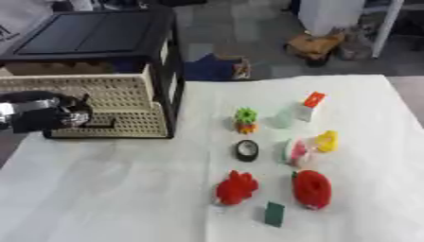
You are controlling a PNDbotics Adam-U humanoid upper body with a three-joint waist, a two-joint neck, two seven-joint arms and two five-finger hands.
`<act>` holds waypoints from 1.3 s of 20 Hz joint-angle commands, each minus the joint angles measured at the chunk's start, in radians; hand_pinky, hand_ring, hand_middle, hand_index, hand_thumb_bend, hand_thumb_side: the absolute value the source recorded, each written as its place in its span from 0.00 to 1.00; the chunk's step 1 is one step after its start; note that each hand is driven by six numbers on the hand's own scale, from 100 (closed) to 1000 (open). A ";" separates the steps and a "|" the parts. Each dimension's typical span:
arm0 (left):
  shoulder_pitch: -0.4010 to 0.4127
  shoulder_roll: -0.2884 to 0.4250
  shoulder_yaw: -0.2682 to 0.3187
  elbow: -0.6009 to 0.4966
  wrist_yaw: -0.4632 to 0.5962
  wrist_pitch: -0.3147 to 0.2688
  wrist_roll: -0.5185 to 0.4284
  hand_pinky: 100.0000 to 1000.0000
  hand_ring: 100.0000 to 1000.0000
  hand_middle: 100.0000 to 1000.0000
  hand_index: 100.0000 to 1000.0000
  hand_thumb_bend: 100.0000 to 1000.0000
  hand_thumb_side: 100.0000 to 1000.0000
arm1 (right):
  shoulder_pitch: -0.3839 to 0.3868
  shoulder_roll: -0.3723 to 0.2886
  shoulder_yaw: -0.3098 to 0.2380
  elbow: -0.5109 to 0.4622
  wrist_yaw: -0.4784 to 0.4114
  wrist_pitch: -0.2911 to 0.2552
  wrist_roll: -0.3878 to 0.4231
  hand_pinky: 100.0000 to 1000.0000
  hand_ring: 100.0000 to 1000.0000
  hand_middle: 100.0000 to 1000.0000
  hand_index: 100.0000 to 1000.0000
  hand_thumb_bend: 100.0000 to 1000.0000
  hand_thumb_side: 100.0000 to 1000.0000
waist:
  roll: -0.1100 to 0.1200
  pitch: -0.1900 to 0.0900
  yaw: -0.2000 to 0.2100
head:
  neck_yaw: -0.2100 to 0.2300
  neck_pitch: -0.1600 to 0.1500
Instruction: Pick up objects from table and place into drawer.
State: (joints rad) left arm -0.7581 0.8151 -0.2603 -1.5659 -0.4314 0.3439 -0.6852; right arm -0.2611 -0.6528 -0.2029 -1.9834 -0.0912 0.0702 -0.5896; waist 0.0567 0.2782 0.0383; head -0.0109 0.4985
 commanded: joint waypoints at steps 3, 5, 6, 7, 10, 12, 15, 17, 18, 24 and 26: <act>-0.031 0.013 0.022 0.006 -0.018 -0.007 0.019 0.54 0.77 0.90 1.00 0.00 1.00 | -0.003 -0.016 -0.013 -0.017 -0.006 -0.005 0.001 0.71 0.69 0.66 0.83 0.00 1.00 | -0.001 -0.014 -0.001 | 0.002 -0.013; -0.039 0.009 0.024 0.012 -0.028 -0.010 0.028 0.54 0.77 0.91 1.00 0.00 1.00 | -0.004 -0.016 -0.014 -0.017 -0.006 -0.006 0.000 0.71 0.69 0.66 0.83 0.00 1.00 | 0.000 -0.014 -0.002 | 0.003 -0.014; -0.044 0.006 0.024 0.015 -0.032 -0.012 0.032 0.54 0.77 0.91 1.00 0.00 1.00 | -0.004 -0.016 -0.014 -0.017 -0.006 -0.006 0.000 0.71 0.69 0.66 0.83 0.00 1.00 | -0.001 -0.013 -0.003 | 0.003 -0.014; -0.049 0.003 0.025 0.019 -0.036 -0.013 0.035 0.54 0.77 0.91 1.00 0.00 1.00 | -0.004 -0.016 -0.014 -0.017 -0.006 -0.006 0.000 0.71 0.69 0.66 0.83 0.00 1.00 | -0.001 -0.013 -0.004 | 0.004 -0.015; -0.065 -0.006 0.024 0.034 -0.046 -0.016 0.044 0.53 0.77 0.90 1.00 0.00 1.00 | -0.004 -0.016 -0.015 -0.017 -0.006 -0.008 0.000 0.71 0.69 0.66 0.83 0.00 1.00 | -0.001 -0.012 -0.007 | 0.005 -0.015; -0.076 -0.013 0.023 0.051 -0.057 -0.018 0.051 0.53 0.77 0.89 1.00 0.00 1.00 | -0.004 -0.016 -0.015 -0.017 -0.006 -0.008 -0.001 0.71 0.69 0.66 0.83 0.00 1.00 | -0.001 -0.012 -0.008 | 0.005 -0.014; -0.095 -0.024 0.021 0.078 -0.076 -0.025 0.069 0.52 0.76 0.88 1.00 0.00 1.00 | -0.005 -0.016 -0.015 -0.017 -0.006 -0.009 0.000 0.71 0.69 0.66 0.83 0.00 1.00 | -0.002 -0.012 -0.009 | 0.004 -0.009; -0.106 -0.032 0.020 0.092 -0.086 -0.032 0.086 0.51 0.76 0.87 1.00 0.00 1.00 | -0.005 -0.016 -0.014 -0.017 -0.006 -0.009 0.001 0.71 0.69 0.66 0.83 0.00 1.00 | -0.002 -0.013 -0.009 | -0.002 -0.005; -0.110 -0.036 0.019 0.098 -0.089 -0.036 0.093 0.51 0.76 0.87 1.00 0.00 1.00 | -0.005 -0.016 -0.014 -0.017 -0.006 -0.009 0.001 0.71 0.69 0.66 0.83 0.00 1.00 | -0.003 -0.013 -0.010 | -0.006 -0.003; -0.109 -0.043 0.013 0.109 -0.084 -0.054 0.108 0.47 0.71 0.78 0.97 0.00 1.00 | -0.005 -0.014 -0.015 -0.017 -0.006 -0.009 0.001 0.71 0.70 0.66 0.83 0.00 1.00 | -0.007 -0.017 -0.010 | -0.046 0.015; -0.094 -0.038 0.012 0.090 -0.067 -0.062 0.091 0.45 0.69 0.74 0.95 0.00 1.00 | -0.004 -0.012 -0.015 -0.017 -0.006 -0.008 0.001 0.71 0.70 0.66 0.83 0.00 1.00 | -0.011 -0.022 -0.009 | -0.080 0.026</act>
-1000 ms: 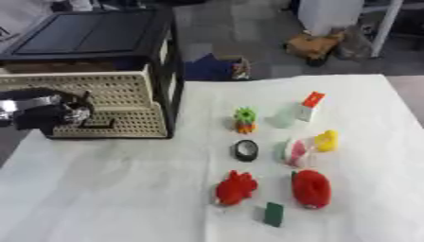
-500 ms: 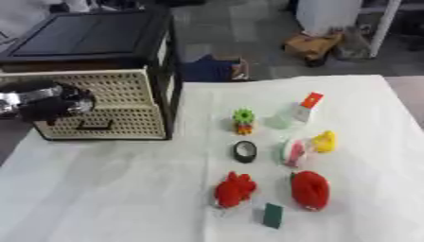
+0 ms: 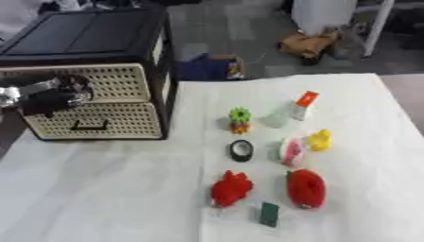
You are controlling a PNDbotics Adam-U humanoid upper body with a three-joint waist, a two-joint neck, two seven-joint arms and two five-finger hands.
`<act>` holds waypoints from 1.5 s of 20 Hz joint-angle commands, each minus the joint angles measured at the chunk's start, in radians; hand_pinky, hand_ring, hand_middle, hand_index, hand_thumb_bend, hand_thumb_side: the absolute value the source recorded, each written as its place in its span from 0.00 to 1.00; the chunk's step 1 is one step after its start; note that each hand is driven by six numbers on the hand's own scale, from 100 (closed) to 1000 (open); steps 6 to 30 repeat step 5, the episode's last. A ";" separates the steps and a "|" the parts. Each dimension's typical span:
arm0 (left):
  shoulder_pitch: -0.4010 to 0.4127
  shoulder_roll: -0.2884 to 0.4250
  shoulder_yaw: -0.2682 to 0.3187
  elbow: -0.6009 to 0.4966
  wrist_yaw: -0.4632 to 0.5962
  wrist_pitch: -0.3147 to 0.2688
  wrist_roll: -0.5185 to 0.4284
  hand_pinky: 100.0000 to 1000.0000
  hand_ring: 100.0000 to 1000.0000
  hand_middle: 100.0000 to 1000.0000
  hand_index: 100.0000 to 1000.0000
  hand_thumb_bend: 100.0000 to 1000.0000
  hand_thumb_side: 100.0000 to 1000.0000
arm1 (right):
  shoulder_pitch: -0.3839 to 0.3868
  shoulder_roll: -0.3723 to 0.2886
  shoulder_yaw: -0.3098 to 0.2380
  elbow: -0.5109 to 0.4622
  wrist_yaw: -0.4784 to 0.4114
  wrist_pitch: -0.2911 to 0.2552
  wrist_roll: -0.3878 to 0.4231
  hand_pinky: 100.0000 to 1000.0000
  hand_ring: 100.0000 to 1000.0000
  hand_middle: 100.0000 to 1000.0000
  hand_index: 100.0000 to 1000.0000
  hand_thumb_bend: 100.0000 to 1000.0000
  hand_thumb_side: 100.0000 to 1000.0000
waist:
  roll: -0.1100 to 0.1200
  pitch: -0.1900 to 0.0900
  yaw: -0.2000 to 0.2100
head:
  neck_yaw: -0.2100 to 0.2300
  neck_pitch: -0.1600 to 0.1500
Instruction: Pick up objects from table and place into drawer.
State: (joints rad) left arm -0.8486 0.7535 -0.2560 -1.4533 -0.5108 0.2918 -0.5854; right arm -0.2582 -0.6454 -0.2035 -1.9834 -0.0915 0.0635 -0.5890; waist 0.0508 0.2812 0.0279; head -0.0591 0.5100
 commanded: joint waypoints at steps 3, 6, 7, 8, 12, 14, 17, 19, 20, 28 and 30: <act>0.027 0.034 0.010 -0.088 0.037 -0.022 -0.037 0.39 0.64 0.69 0.92 0.00 1.00 | -0.008 -0.019 -0.013 -0.017 -0.007 0.000 0.001 0.71 0.70 0.66 0.83 0.00 1.00 | -0.014 -0.035 0.006 | -0.107 0.038; 0.049 0.038 0.020 -0.142 0.055 -0.027 -0.051 0.33 0.59 0.64 0.89 0.00 1.00 | -0.010 -0.018 -0.011 -0.017 -0.008 0.003 0.003 0.71 0.70 0.66 0.83 0.00 1.00 | -0.020 -0.044 0.011 | -0.140 0.048; 0.049 0.038 0.020 -0.142 0.055 -0.027 -0.051 0.33 0.59 0.64 0.89 0.00 1.00 | -0.010 -0.018 -0.011 -0.017 -0.008 0.003 0.003 0.71 0.70 0.66 0.83 0.00 1.00 | -0.020 -0.044 0.011 | -0.140 0.048; 0.049 0.038 0.020 -0.142 0.055 -0.027 -0.051 0.33 0.59 0.64 0.89 0.00 1.00 | -0.010 -0.018 -0.011 -0.017 -0.008 0.003 0.003 0.71 0.70 0.66 0.83 0.00 1.00 | -0.020 -0.044 0.011 | -0.140 0.048; 0.049 0.038 0.020 -0.142 0.055 -0.027 -0.051 0.33 0.59 0.64 0.89 0.00 1.00 | -0.010 -0.018 -0.011 -0.017 -0.008 0.003 0.003 0.71 0.70 0.66 0.83 0.00 1.00 | -0.020 -0.044 0.011 | -0.140 0.048; 0.049 0.038 0.020 -0.142 0.055 -0.027 -0.051 0.33 0.59 0.64 0.89 0.00 1.00 | -0.010 -0.018 -0.011 -0.017 -0.008 0.003 0.003 0.71 0.70 0.66 0.83 0.00 1.00 | -0.020 -0.044 0.011 | -0.140 0.048; 0.049 0.038 0.020 -0.142 0.055 -0.027 -0.051 0.33 0.59 0.64 0.89 0.00 1.00 | -0.010 -0.018 -0.011 -0.017 -0.008 0.003 0.003 0.71 0.70 0.66 0.83 0.00 1.00 | -0.020 -0.044 0.011 | -0.140 0.048; 0.049 0.038 0.020 -0.142 0.055 -0.027 -0.051 0.33 0.59 0.64 0.89 0.00 1.00 | -0.010 -0.018 -0.011 -0.017 -0.008 0.003 0.003 0.71 0.70 0.66 0.83 0.00 1.00 | -0.020 -0.044 0.011 | -0.140 0.048; 0.049 0.038 0.020 -0.142 0.055 -0.027 -0.051 0.33 0.59 0.64 0.89 0.00 1.00 | -0.010 -0.018 -0.011 -0.017 -0.008 0.003 0.003 0.71 0.70 0.66 0.83 0.00 1.00 | -0.020 -0.044 0.011 | -0.140 0.048; 0.049 0.038 0.020 -0.142 0.055 -0.027 -0.051 0.33 0.59 0.64 0.89 0.00 1.00 | -0.010 -0.018 -0.011 -0.017 -0.008 0.003 0.003 0.71 0.70 0.66 0.83 0.00 1.00 | -0.020 -0.044 0.011 | -0.140 0.048; 0.049 0.038 0.020 -0.142 0.055 -0.027 -0.051 0.33 0.59 0.64 0.89 0.00 1.00 | -0.010 -0.018 -0.011 -0.017 -0.008 0.003 0.003 0.71 0.70 0.66 0.83 0.00 1.00 | -0.020 -0.044 0.011 | -0.140 0.048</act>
